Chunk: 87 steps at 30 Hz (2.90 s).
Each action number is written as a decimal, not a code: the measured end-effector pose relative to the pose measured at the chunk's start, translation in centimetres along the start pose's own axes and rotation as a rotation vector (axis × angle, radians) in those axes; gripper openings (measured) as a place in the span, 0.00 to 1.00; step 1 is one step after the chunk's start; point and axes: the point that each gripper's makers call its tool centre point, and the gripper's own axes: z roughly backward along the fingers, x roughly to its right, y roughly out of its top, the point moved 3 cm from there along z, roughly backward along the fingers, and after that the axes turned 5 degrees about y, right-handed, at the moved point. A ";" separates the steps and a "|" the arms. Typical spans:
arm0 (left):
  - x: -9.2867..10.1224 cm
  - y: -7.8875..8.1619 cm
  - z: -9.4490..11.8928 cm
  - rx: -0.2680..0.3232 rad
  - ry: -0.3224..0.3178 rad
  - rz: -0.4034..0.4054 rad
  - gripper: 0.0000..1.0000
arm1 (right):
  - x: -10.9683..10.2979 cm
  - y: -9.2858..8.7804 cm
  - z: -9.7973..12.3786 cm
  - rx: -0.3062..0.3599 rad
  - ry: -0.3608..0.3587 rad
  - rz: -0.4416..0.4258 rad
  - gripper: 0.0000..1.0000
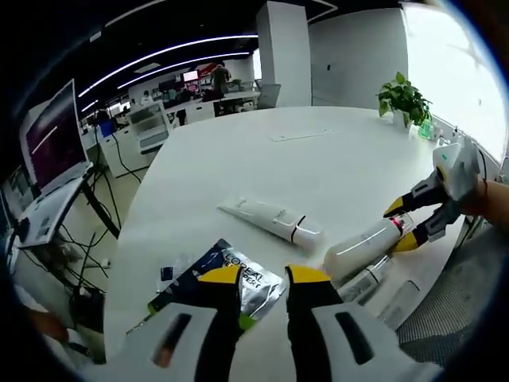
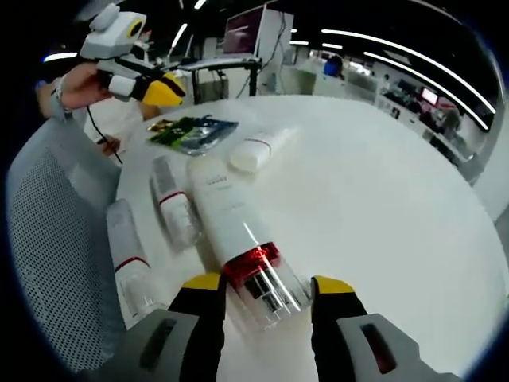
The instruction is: Arrange the skincare products in the storage area until every visible bottle or jar stands upright without overlapping.
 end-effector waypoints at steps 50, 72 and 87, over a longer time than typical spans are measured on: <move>0.2 -0.4 -0.1 -0.020 -0.012 -0.006 0.23 | -0.3 -0.3 0.2 -0.016 0.031 0.005 0.37; 0.4 -0.7 -0.2 -0.042 -0.005 -0.036 0.23 | -0.3 -0.3 0.3 -0.039 0.032 0.003 0.34; 0.6 -1.1 -0.4 -0.064 0.003 -0.066 0.23 | -0.3 0.1 0.3 -0.042 0.025 0.101 0.35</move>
